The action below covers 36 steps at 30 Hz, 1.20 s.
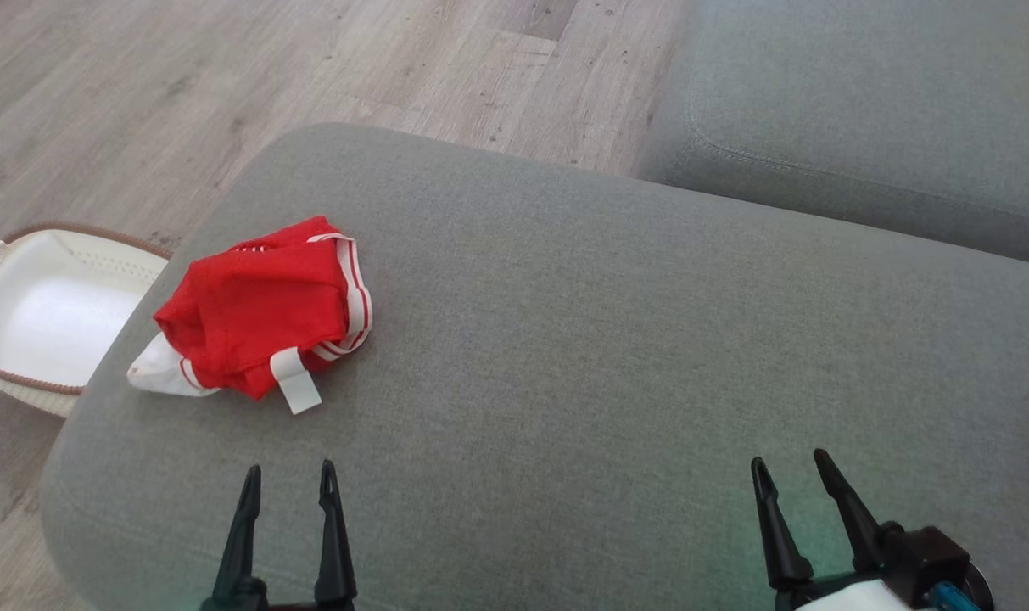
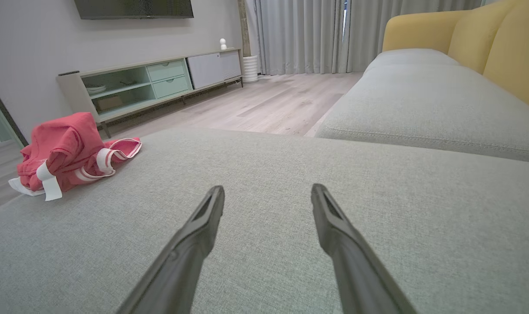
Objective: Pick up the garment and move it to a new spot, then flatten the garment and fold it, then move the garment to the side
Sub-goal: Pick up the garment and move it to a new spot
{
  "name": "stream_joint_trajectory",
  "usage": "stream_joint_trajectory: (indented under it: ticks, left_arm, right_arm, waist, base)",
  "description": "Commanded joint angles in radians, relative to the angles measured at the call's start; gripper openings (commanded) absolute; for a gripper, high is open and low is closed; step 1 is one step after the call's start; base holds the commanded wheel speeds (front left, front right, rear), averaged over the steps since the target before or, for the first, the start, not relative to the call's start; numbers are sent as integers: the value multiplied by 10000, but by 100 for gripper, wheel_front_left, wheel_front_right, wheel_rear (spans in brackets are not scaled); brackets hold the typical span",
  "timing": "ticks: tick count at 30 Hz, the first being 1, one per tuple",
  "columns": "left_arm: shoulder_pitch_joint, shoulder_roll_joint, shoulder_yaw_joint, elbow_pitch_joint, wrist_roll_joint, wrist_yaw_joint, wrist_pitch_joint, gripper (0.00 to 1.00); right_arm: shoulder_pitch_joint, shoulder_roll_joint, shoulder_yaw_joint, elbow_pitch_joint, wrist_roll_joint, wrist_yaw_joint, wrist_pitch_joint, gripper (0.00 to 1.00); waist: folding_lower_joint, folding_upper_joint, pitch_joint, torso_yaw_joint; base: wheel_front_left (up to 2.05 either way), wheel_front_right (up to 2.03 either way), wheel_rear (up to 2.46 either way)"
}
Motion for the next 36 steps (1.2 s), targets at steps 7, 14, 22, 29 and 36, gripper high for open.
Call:
stream_joint_trajectory:
  ticks: [7,14,22,29,36]
  left_arm:
    - [-430,-64,337,-349,-45,62,-49,100]
    - [-427,-64,321,-345,-63,88,-49,100]
    - [-436,-64,304,-332,-77,94,-49,100]
    - [-462,-64,292,-343,-73,96,-49,100]
    - [-743,-64,230,-356,24,1,-49,100]
  right_arm:
    - [-481,-57,191,-317,-138,-7,-135,100]
    - [-477,-57,185,-297,-194,-7,-136,100]
    - [-470,-56,175,-275,-201,-7,-136,100]
    - [-489,-56,179,-293,-199,-7,-136,100]
    - [-518,-56,148,-332,-307,-7,-136,100]
  waist:
    - [0,0,82,-18]
    - [0,0,129,-38]
    - [0,0,154,-41]
    - [0,0,217,-32]
    - [0,0,474,33]
  base:
    - [0,0,0]
    - [0,0,0]
    - [0,0,0]
    - [0,0,0]
    - [0,0,0]
